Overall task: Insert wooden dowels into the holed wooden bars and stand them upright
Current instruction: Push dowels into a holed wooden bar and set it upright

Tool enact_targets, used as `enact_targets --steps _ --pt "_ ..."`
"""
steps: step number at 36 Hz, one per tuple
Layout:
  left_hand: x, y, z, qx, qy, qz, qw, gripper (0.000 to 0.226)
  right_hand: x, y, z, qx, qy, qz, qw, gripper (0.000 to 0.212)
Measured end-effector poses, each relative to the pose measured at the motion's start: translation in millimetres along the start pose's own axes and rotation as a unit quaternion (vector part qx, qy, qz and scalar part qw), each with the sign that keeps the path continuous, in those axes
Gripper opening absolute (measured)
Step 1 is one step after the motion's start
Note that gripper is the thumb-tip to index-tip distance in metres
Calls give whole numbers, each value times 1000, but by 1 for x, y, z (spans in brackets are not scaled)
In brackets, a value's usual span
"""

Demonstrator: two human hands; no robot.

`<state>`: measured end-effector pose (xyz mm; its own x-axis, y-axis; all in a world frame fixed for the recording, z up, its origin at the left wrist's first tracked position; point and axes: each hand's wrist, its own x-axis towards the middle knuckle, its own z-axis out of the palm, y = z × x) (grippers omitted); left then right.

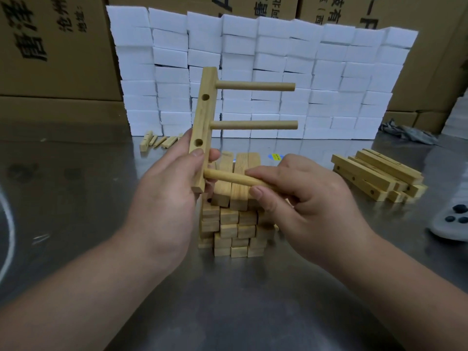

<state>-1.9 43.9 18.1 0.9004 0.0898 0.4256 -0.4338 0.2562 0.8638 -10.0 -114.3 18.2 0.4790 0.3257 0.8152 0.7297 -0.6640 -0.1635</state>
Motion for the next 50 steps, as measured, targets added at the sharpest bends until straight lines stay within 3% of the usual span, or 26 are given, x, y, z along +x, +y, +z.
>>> enact_targets --steps 19,39,44,50 --pt "1 -2 -1 -42 -25 7 999 33 0 1 -2 2 -16 -50 999 27" --pt "-6 -2 1 37 -77 67 994 43 2 -1 -4 10 -14 -79 997 25" --pt "-7 -2 2 40 -72 71 994 39 -1 -3 -2 47 -15 -43 998 27" --pt "-6 1 2 44 -71 105 991 49 -3 -7 -3 130 -45 11 990 22"
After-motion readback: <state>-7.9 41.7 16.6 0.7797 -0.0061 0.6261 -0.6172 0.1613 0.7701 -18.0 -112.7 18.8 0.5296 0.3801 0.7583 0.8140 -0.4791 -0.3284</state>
